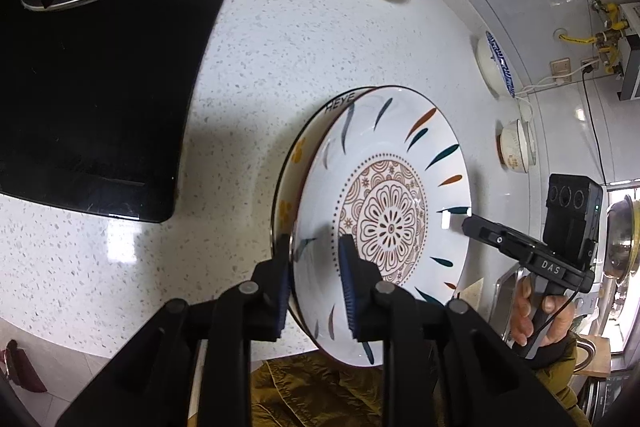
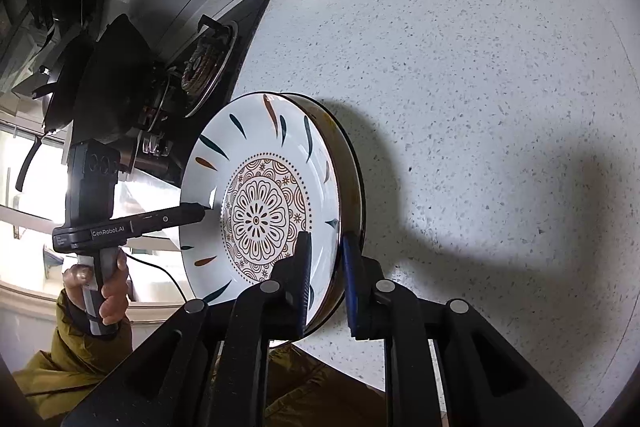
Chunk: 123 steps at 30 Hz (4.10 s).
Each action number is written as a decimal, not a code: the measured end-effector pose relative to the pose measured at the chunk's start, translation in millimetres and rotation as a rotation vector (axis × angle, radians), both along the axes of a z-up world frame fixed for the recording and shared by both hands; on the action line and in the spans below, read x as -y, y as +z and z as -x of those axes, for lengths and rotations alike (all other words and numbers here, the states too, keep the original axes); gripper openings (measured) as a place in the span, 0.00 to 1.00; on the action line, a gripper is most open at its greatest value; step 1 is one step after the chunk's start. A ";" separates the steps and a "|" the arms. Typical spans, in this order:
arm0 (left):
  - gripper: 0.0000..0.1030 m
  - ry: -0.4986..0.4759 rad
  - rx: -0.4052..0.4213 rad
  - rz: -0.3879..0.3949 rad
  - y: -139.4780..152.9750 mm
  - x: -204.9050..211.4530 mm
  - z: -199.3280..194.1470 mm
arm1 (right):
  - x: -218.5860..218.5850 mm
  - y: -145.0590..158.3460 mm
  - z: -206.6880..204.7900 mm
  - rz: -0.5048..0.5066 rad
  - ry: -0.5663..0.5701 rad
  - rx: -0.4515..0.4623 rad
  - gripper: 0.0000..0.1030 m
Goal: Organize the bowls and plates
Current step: 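Open both grippers to release the mandala plate on the bear plate, then raise both grippers away from the stacked plates, then move both grippers to the white HEYE bear plate and close on its rim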
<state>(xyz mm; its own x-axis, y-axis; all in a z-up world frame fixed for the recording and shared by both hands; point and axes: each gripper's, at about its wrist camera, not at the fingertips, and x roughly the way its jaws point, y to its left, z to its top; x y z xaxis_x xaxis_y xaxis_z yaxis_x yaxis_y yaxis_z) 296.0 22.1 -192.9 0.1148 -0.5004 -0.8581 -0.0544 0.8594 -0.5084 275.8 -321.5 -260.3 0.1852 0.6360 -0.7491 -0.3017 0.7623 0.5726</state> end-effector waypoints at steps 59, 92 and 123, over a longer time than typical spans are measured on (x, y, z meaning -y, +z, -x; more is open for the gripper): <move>0.68 0.167 0.507 -0.088 160.0 -0.8 -60.9 | 91.3 165.2 -28.9 -0.029 -0.191 0.617 0.91; 0.67 0.133 0.128 -0.037 -5.0 10.7 -346.8 | 0.8 60.8 -258.8 -0.102 -0.106 0.141 0.91; 0.10 0.204 0.032 0.119 -38.6 -12.1 -359.0 | 5.7 14.5 -298.4 -0.165 -0.054 -0.037 0.10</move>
<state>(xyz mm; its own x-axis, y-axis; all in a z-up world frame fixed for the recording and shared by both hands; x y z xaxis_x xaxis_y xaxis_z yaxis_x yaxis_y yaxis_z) 655.0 34.2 -231.4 0.2503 -0.5613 -0.7889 -0.2027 0.7664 -0.6096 574.2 -327.2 -245.8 0.1969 0.7407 -0.6423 -0.2393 0.6716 0.7012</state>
